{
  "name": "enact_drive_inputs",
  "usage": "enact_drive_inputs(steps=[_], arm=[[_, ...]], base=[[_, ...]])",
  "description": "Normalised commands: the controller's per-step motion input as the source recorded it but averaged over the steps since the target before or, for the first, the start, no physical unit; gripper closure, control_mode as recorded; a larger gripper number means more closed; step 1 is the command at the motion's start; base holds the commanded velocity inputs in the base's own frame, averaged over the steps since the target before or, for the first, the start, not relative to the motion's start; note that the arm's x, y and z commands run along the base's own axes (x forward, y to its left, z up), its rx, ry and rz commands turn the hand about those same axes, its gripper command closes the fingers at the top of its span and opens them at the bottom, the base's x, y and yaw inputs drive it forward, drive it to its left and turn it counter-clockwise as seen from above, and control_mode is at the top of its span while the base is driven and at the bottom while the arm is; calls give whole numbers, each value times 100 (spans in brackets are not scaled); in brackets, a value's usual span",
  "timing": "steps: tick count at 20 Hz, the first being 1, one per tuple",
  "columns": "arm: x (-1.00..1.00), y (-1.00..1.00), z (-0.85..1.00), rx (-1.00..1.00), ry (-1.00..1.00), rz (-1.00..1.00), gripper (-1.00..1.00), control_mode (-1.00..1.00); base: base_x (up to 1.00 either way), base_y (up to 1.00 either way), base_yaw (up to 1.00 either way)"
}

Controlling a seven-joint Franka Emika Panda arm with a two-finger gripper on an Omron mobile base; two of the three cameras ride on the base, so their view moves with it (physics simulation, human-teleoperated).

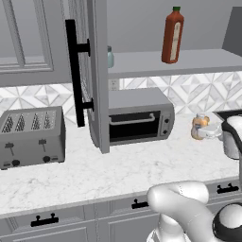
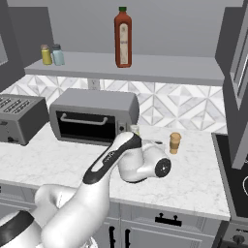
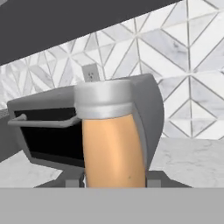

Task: Put the shaker and condiment bottle from the counter next to their counterparts in the cabinet.

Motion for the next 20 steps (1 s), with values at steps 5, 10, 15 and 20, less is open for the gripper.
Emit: enact_drive_inputs(steps=[5,10,15,20], arm=[[-61,0,76,0,-5,-12,100,-100],[-49,0,71,0,-7,-11,100,-100],[-54,0,71,0,-7,-9,100,-100],[-68,0,71,0,-5,-10,100,-100]], base=[[0,0,0],[0,0,0],[0,0,0],[0,0,0]])
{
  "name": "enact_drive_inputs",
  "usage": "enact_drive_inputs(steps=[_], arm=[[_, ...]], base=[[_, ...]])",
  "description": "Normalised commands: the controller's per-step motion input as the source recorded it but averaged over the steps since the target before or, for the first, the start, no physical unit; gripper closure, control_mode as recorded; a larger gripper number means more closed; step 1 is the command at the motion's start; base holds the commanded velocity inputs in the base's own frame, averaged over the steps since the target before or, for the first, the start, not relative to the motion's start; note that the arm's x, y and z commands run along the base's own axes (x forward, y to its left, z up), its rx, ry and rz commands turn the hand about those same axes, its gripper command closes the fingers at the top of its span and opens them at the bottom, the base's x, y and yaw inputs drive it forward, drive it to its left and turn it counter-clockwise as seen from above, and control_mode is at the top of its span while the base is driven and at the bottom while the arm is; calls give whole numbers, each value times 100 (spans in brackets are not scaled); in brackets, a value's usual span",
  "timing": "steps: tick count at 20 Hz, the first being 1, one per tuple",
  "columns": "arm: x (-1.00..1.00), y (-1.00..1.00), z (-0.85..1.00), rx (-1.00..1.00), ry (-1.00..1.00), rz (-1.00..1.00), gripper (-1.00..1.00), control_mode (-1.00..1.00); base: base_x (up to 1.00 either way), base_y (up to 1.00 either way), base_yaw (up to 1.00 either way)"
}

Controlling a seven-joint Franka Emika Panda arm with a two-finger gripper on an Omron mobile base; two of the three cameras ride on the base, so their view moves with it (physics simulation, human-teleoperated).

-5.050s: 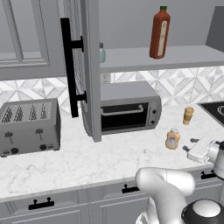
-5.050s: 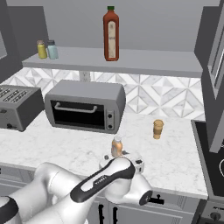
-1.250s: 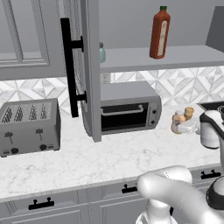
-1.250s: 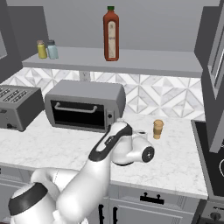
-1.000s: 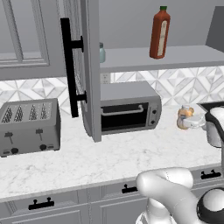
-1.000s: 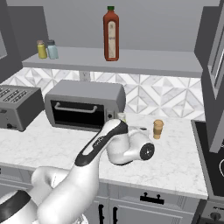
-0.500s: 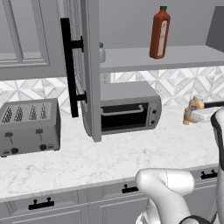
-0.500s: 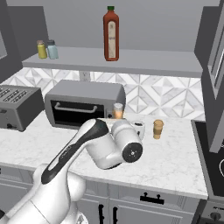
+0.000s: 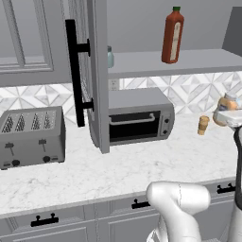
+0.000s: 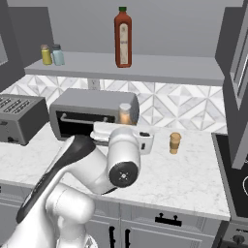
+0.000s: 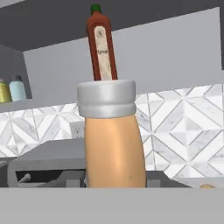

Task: Put the shaker and condiment bottle from the counter next to their counterparts in the cabinet.

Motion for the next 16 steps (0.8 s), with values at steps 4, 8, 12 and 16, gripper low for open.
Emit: enact_drive_inputs(steps=[4,8,12,16], arm=[[-37,0,78,0,-3,-11,100,-100],[-11,0,80,-2,-2,-9,100,-100],[0,0,73,-6,-2,-2,100,-100],[0,0,62,-6,-1,0,100,-100]], base=[[0,0,0],[0,0,0],[0,0,0],[0,0,0]])
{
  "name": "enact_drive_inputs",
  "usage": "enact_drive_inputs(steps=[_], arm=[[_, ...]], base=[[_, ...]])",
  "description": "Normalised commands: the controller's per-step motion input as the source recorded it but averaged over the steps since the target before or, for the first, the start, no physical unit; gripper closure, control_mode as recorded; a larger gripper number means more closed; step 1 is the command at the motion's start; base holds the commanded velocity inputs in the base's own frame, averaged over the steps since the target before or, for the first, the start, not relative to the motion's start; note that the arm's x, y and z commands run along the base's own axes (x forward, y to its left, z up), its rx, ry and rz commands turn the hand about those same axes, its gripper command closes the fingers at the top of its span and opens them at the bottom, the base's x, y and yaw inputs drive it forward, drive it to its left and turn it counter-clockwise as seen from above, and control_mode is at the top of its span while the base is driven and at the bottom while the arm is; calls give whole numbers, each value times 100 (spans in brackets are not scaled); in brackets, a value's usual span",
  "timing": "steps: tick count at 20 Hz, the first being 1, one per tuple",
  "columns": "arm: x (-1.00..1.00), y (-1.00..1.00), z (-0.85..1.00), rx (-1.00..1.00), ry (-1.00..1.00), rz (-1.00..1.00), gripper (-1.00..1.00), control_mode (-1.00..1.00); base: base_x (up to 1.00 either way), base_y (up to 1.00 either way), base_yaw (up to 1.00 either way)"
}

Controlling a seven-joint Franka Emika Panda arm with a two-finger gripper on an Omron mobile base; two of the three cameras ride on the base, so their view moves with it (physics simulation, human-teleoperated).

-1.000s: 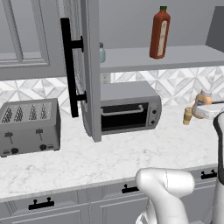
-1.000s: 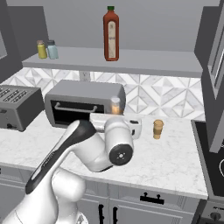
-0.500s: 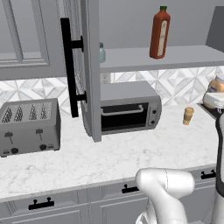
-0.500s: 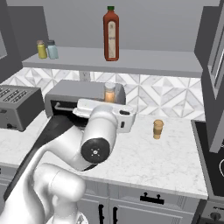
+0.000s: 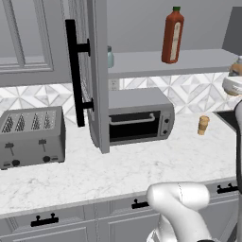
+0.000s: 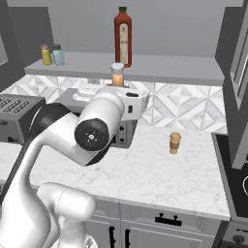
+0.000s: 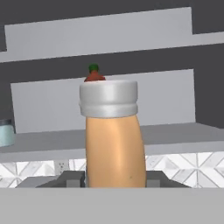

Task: Put the shaker and condiment bottle from the counter next to their counterparts in the cabinet.

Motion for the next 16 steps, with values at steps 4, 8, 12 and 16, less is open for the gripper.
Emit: enact_drive_inputs(steps=[4,8,12,16], arm=[[3,1,37,-9,0,0,100,-100],[0,13,0,-9,0,0,100,-100],[17,0,23,0,0,0,100,-100],[28,0,8,-2,-2,-1,100,-100]], base=[[0,0,0],[0,0,0],[0,0,0],[0,0,0]])
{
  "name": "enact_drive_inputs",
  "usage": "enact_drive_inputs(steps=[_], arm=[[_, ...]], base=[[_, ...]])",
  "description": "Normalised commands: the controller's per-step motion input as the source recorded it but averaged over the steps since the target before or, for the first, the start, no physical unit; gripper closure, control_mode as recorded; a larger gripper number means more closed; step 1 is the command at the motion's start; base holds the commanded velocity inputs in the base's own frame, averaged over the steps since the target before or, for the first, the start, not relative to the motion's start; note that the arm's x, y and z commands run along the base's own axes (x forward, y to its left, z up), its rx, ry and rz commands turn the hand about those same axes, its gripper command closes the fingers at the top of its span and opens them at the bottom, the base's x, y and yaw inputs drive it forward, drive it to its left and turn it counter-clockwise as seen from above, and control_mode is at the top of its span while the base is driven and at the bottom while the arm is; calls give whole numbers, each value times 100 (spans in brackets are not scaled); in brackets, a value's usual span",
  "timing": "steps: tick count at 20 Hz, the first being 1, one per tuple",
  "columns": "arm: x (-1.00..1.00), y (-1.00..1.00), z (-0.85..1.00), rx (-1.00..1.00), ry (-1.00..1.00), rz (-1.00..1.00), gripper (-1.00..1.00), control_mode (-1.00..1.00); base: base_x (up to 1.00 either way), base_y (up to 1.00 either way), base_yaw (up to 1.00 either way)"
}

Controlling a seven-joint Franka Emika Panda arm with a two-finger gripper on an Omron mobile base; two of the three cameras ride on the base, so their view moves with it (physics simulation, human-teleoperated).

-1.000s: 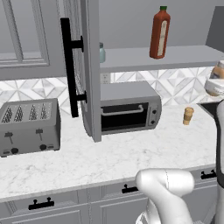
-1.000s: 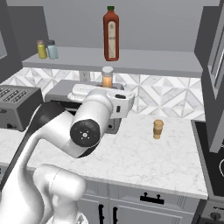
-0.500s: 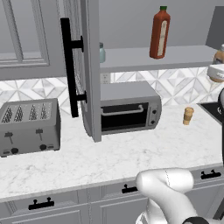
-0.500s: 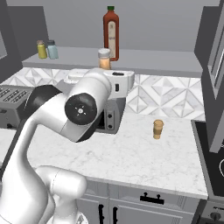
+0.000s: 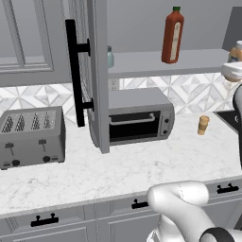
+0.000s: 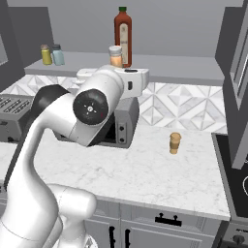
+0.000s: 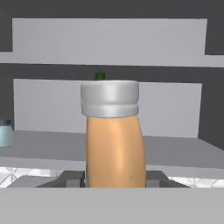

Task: Put the shaker and condiment bottle from the counter next to their counterparts in the cabinet.

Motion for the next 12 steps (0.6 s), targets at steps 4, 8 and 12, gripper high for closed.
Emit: enact_drive_inputs(steps=[4,8,12], arm=[[35,0,0,-2,-2,0,100,-100],[28,0,0,0,-4,0,100,-100],[41,0,1,0,0,0,100,-100]], base=[[0,0,0],[0,0,0],[0,0,0]])
